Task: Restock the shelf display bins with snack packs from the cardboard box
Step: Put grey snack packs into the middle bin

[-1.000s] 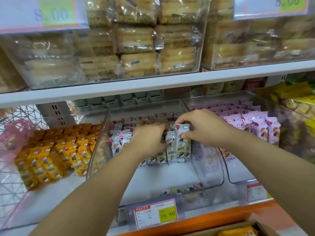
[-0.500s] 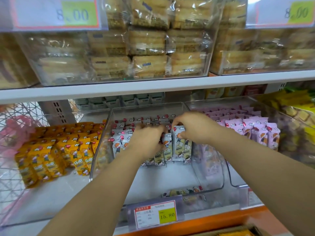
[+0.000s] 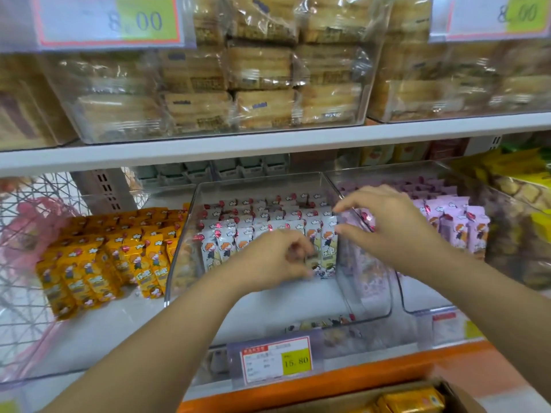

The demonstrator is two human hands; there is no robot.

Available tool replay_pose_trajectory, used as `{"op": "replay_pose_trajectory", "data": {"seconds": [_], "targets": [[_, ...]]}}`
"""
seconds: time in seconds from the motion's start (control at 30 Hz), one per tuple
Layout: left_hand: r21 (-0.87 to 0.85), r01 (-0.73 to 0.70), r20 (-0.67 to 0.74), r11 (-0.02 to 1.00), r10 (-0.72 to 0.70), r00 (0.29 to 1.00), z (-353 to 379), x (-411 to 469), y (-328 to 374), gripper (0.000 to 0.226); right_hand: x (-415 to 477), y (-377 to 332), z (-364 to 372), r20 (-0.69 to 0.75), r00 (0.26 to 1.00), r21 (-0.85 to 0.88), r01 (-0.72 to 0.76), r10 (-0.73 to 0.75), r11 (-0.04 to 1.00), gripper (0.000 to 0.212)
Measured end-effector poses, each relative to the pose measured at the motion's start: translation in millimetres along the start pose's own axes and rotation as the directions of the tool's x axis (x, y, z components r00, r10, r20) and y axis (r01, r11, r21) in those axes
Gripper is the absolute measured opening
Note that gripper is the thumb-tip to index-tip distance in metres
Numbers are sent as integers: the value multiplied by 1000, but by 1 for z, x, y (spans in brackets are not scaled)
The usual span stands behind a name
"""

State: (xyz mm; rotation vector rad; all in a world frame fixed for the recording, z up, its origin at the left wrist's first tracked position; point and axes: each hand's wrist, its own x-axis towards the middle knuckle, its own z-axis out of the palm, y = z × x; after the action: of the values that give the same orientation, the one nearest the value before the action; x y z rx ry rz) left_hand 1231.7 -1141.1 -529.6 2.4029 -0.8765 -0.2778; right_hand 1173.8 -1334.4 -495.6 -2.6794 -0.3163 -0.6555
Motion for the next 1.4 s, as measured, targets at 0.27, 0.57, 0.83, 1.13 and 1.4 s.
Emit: {"op": "replay_pose_trajectory", "data": {"seconds": [0.27,0.57,0.83,1.13,1.4], "targets": [[232,31,533,972,-154,832,39,8,19,32,-64,28,-8,150,988,256,-79,41,963,32],[-57,161,44,985,-159,986,27,20,18,27,-55,32,-14,254,967,356,-122,29,927,32],[125,314,-282,941,-269,921,48,47,38,39,-54,31,-15,271,961,396,-154,45,905,33],[-261,329,-74,907,-359,930,17,20,33,12,-57,31,-13,252,966,358,-146,55,922,36],[-82,10,-303,997,-34,952,-28,-59,33,15,-39,-25,-8,-27,993,232,115,-111,966,19]]}}
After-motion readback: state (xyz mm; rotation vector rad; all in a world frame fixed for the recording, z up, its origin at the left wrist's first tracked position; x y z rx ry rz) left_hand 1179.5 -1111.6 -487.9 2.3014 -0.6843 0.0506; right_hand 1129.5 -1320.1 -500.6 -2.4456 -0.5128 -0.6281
